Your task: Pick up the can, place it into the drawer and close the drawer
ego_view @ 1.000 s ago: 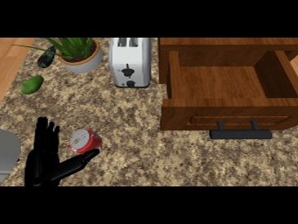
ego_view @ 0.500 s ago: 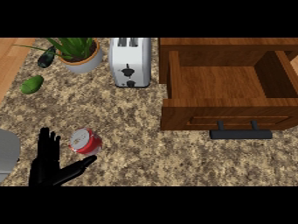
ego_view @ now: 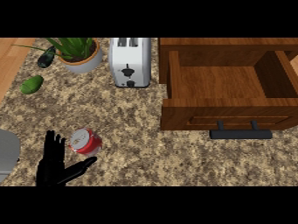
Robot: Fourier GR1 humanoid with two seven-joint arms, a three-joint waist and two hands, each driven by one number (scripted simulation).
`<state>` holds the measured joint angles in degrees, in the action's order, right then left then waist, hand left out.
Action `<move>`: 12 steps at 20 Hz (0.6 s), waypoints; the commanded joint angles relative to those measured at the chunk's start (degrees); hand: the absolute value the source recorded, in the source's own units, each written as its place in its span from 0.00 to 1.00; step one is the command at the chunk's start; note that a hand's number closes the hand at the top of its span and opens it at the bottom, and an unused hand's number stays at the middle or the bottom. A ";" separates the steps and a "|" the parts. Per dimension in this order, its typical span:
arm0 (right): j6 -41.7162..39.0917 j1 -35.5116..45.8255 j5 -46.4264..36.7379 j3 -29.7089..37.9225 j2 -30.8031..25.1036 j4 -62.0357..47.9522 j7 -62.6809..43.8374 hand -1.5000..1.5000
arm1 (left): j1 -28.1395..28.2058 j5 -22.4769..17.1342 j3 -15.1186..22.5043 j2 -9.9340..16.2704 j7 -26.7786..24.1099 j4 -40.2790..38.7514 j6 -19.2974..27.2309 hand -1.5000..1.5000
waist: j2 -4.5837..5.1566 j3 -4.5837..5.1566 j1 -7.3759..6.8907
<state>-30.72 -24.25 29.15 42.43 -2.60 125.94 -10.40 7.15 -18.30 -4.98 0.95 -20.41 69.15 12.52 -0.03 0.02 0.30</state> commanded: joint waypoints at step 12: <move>-0.84 0.48 1.07 0.86 2.48 4.19 -4.89 0.00 | -8.82 -7.85 0.57 -0.94 -7.34 -12.89 -1.91 1.00 | -0.01 0.00 0.02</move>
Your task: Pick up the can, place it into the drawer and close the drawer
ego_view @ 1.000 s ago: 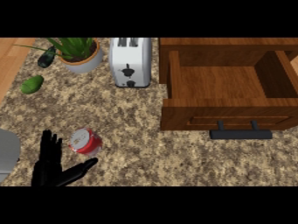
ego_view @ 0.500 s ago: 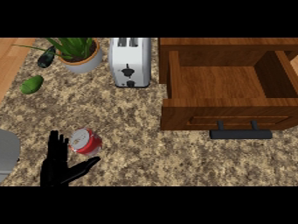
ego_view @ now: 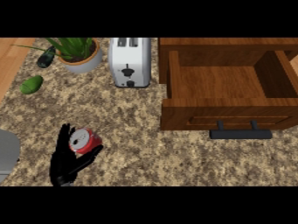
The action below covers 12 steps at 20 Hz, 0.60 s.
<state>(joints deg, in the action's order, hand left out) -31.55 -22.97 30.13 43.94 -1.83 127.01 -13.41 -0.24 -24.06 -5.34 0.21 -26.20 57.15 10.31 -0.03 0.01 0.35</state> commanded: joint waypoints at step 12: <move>-0.61 -2.05 3.67 0.53 0.47 0.53 -1.98 0.00 | -3.17 -1.21 3.49 -0.17 0.64 3.67 -8.30 1.00 | -0.07 -0.01 -0.12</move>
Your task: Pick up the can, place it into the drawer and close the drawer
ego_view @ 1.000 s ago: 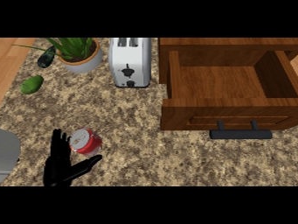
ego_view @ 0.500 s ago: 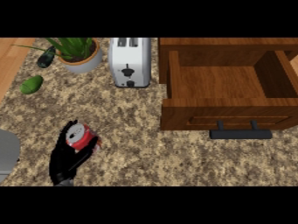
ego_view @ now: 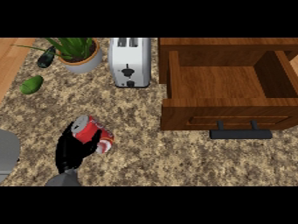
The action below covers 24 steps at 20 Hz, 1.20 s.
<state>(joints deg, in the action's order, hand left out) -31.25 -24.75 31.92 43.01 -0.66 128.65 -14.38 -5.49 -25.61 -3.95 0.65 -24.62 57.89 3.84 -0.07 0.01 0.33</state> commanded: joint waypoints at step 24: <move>1.84 -2.58 2.49 0.15 -0.99 2.43 -0.39 0.00 | -19.10 4.46 5.47 4.29 27.87 23.71 8.54 1.00 | -0.10 -0.03 0.04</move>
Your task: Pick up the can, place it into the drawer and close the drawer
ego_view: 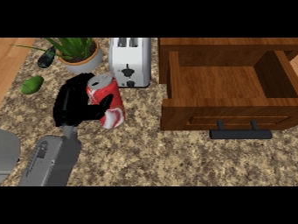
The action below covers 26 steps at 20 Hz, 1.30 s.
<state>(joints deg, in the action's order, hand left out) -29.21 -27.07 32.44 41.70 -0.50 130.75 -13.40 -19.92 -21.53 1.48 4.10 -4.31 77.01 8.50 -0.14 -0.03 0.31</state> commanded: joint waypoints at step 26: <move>0.70 2.69 -0.34 -0.37 0.44 -0.73 -0.61 0.00 | -37.60 7.32 4.68 -4.09 17.50 -11.56 21.60 1.00 | 0.12 0.01 0.70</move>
<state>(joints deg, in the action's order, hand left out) -27.61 -23.13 30.89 40.40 -0.84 129.59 -14.94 -53.76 -14.82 6.36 0.09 11.86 68.23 28.80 0.07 -0.02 1.02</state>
